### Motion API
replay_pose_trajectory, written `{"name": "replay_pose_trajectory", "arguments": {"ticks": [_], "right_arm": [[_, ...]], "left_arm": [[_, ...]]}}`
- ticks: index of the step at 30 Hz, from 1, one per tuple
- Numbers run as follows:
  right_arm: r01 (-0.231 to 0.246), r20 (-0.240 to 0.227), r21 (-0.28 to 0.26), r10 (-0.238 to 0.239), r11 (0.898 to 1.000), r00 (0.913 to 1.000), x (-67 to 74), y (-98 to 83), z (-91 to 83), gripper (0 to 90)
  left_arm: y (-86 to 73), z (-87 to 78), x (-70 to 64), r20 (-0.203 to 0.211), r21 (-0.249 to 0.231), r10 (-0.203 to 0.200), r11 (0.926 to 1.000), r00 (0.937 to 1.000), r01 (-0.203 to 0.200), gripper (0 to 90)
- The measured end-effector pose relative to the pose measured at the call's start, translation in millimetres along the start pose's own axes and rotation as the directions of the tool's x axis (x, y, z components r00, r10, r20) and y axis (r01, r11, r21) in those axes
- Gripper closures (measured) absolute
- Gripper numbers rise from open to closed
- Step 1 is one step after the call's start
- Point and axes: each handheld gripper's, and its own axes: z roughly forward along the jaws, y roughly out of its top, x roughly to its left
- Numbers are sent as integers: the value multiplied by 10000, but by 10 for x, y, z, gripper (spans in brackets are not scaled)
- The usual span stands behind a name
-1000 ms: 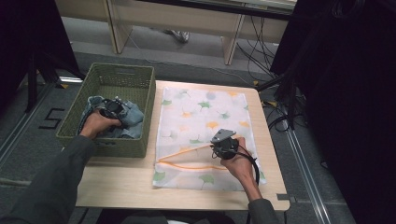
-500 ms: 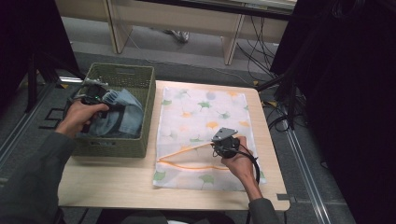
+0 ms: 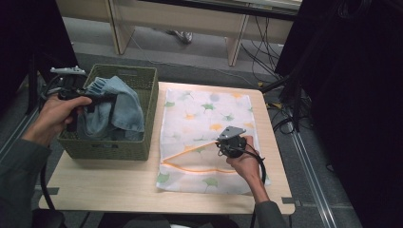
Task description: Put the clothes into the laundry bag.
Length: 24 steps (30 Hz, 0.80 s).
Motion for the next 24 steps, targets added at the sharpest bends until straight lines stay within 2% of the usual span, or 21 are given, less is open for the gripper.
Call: {"name": "replay_pose_trajectory", "arguments": {"ticks": [1, 3, 4, 5, 6, 9, 10, 11, 12, 14, 15, 16, 17, 18, 19, 20, 22, 23, 24], "right_arm": [[-41, 11, -35, 41, 10000, 10000, -11, 17, -13, 884], [-121, 35, -96, 122, 9999, 9999, -27, 37, -30, 884], [-121, 35, -96, 122, 9999, 9999, -27, 37, -30, 884], [-47, -21, -146, 46, 9999, 10000, -51, 70, -46, 884], [-47, -21, -146, 46, 9999, 10000, -51, 70, -46, 884], [-53, -22, -248, 52, 9997, 10000, -77, 135, -65, 884], [-276, 15, -220, 276, 9994, 9996, -74, 153, -72, 884], [-159, 20, -304, 160, 9994, 9999, -104, 183, -67, 884], [-159, 20, -304, 160, 9994, 9999, -104, 183, -67, 884], [-342, 4, -295, 342, 9990, 9994, -115, 202, -76, 884], [-358, 3, -370, 358, 9987, 9994, -135, 217, -70, 884], [-358, 3, -370, 358, 9987, 9994, -135, 217, -70, 884], [-262, 22, -433, 263, 9987, 9997, -149, 223, -65, 884], [-385, -15, -396, 385, 9985, 9993, -147, 227, -63, 884], [-504, -15, -376, 504, 9980, 9987, -142, 230, -60, 884], [-442, -30, -375, 441, 9983, 9990, -142, 231, -54, 884], [-281, -31, -376, 280, 9989, 9996, -142, 234, -41, 884], [-405, -63, -297, 404, 9987, 9992, -129, 232, -43, 884], [-279, -62, -306, 277, 9991, 9996, -134, 235, -39, 883]], "left_arm": [[48, -68, -105, 281, -41, 227, 9997, 9993, -226, 705], [92, -130, -207, 490, -220, 219, 9995, 9986, -209, 705], [92, -130, -207, 490, -220, 219, 9995, 9986, -209, 705], [133, -190, -286, 751, -350, 209, 9992, 9970, -183, 705], [133, -190, -286, 751, -350, 209, 9992, 9970, -183, 705], [189, -284, -426, 1074, -494, 362, 9983, 9936, -310, 705], [206, -315, -469, 1189, -530, 404, 9980, 9921, -343, 705], [251, -387, -562, 1307, -625, 565, 9969, 9898, -486, 705], [251, -387, -562, 1307, -625, 565, 9969, 9898, -486, 705], [298, -454, -658, 1448, -689, 838, 9948, 9859, -745, 705], [335, -512, -752, 1623, -820, 850, 9940, 9831, -724, 705], [335, -512, -752, 1623, -820, 850, 9940, 9831, -724, 705], [364, -542, -808, 1806, -903, 1023, 9921, 9782, -871, 705], [379, -567, -860, 1846, -1011, 1053, 9910, 9771, -877, 704], [392, -585, -913, 2023, -1079, 1133, 9898, 9727, -928, 704], [404, -601, -970, 2227, -1130, 1234, 9885, 9670, -1002, 704], [422, -623, -1077, 2407, -1241, 1348, 9865, 9612, -1073, 703], [436, -632, -1138, 2558, -1257, 1523, 9844, 9547, -1234, 703], [448, -638, -1201, 2675, -1254, 1578, 9838, 9505, -1280, 702]]}}
